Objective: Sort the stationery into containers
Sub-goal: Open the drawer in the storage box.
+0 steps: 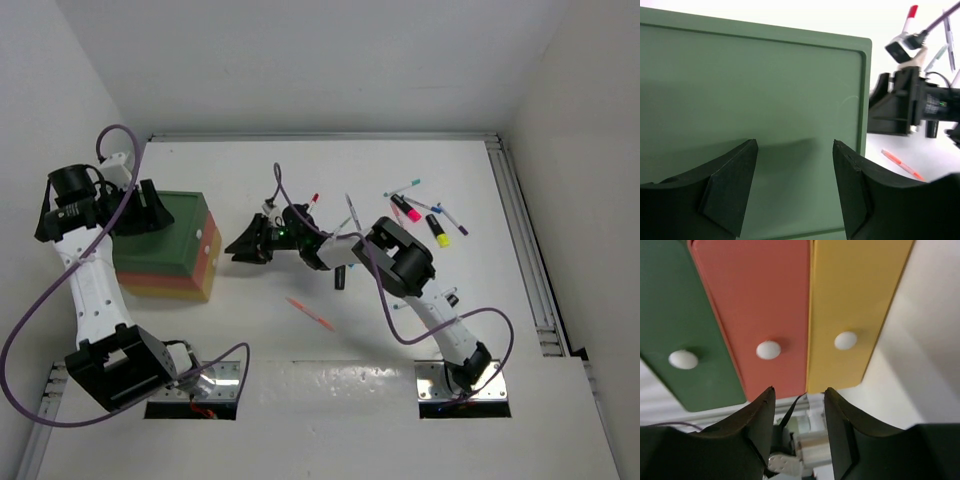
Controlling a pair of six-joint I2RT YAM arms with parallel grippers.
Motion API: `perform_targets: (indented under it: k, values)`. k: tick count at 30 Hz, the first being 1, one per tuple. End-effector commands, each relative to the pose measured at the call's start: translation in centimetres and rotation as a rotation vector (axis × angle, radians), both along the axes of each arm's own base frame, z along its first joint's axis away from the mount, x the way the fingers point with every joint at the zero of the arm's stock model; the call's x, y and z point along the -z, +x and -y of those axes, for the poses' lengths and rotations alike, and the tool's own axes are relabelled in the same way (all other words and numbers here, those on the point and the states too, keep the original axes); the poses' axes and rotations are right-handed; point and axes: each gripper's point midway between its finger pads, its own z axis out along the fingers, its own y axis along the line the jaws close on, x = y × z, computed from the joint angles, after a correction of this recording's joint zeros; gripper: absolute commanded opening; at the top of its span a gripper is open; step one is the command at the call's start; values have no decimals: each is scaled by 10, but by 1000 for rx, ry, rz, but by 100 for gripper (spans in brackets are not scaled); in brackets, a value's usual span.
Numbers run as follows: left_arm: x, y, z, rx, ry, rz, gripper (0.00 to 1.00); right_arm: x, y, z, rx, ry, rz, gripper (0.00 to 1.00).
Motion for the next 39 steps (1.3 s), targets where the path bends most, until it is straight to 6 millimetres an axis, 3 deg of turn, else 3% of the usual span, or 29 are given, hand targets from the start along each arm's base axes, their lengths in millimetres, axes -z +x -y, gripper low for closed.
perform_targets:
  k: [1, 2, 4, 11, 15, 19, 25, 39]
  values:
    - [2, -7, 9, 61, -45, -6, 68, -9, 13, -18, 75, 89, 92, 44]
    - [2, -9, 7, 64, -37, -8, 68, -11, 11, -26, 69, 100, 111, 44]
    - [4, -13, 6, 65, -37, -21, 68, 7, 11, -33, 68, 85, 107, 44]
    - [0, -30, 2, 78, -24, -33, 61, 31, 3, -50, 54, 71, 95, 44]
    - [-5, -33, -1, 68, 9, -23, 60, 33, 2, -59, 49, 81, 100, 45]
    - [3, -32, -8, 57, 22, -61, 60, 29, 2, -68, 47, 99, 119, 45]
    - [7, -32, -9, 55, 25, -67, 60, 39, 0, -71, 52, 88, 107, 42]
    - [15, -32, -11, 49, 24, -78, 60, 34, 4, -67, 51, 98, 159, 16]
